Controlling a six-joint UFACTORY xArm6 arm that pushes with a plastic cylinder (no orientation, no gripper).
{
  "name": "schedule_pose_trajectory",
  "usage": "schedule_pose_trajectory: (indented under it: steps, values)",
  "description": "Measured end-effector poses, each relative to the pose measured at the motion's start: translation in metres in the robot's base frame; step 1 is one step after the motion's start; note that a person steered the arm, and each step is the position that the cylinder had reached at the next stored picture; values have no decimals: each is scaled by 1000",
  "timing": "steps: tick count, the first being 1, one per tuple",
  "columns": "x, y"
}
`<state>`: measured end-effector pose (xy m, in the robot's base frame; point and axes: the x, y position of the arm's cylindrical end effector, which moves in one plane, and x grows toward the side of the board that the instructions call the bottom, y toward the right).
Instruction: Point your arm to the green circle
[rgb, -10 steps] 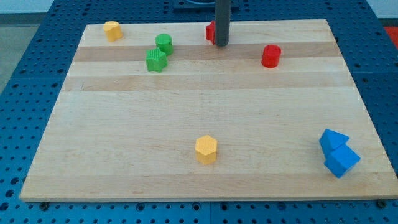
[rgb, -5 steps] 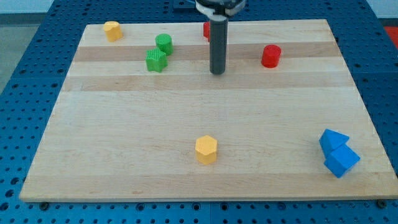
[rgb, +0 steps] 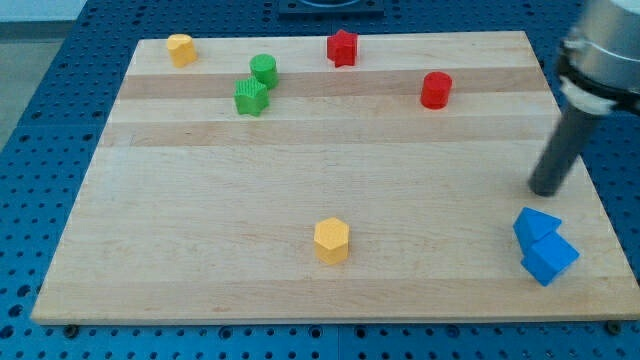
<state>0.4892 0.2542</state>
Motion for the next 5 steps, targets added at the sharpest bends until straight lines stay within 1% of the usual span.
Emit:
schedule_pose_trajectory:
  steps: [1, 2, 5]
  values:
    - [32, 31]
    - [64, 34]
    - [70, 10]
